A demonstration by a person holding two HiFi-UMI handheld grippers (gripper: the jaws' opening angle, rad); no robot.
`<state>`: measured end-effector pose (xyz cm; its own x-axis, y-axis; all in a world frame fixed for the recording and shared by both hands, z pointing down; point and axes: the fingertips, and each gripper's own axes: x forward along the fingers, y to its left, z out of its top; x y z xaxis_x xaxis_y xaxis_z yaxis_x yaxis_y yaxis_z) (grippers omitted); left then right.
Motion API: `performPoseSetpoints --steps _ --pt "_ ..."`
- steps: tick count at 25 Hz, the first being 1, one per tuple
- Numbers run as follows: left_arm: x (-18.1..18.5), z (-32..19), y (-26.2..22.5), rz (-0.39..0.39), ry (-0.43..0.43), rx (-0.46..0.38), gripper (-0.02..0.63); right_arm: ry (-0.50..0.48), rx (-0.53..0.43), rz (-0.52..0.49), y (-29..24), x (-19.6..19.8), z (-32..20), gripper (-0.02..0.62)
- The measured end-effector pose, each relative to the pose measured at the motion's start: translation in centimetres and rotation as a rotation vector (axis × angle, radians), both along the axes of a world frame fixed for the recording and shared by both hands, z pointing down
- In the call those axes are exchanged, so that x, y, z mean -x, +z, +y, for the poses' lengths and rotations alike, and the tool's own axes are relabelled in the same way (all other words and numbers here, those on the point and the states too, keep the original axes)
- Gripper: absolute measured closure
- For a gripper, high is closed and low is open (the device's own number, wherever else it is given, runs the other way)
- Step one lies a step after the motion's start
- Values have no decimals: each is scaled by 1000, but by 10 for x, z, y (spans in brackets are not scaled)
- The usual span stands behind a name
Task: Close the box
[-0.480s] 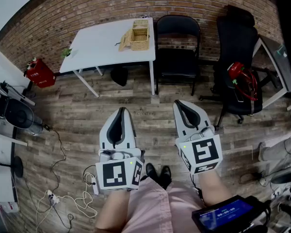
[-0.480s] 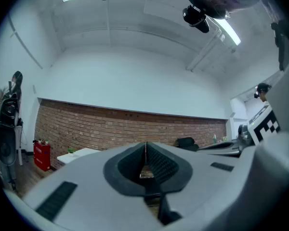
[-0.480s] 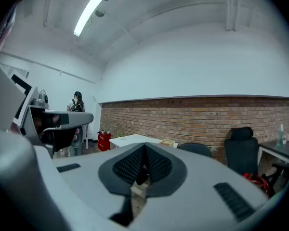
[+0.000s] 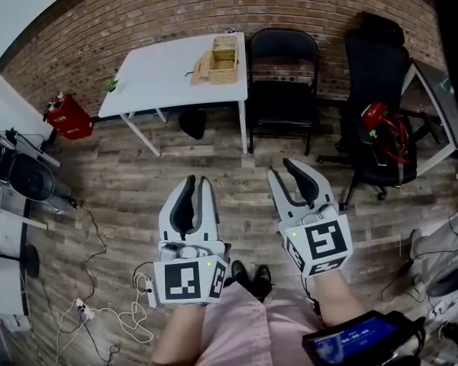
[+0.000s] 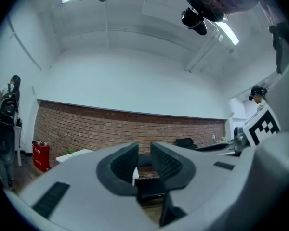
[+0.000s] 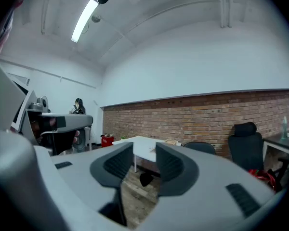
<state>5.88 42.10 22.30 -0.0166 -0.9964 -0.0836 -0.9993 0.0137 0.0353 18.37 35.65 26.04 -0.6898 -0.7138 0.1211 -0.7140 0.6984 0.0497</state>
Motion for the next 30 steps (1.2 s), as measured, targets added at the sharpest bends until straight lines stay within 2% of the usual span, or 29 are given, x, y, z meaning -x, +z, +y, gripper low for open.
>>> performPoseSetpoints --steps 1,2,5,9,14,22,30 --pt "-1 1 -1 1 3 -6 502 -11 4 5 1 1 0 403" --pt "-2 2 -2 2 2 -10 463 -19 0 9 1 1 1 392" --pt "-2 4 3 -1 -15 -9 453 -21 -24 21 3 -1 0 402" --pt "0 -5 14 10 -25 13 453 -10 -4 34 13 -5 -11 407" --pt "18 -30 31 28 -21 32 453 1 8 50 25 11 -41 408" --pt "80 -116 52 53 12 60 453 48 34 87 44 68 -131 413" --pt "142 -203 41 52 61 44 453 110 -1 86 24 118 -209 453"
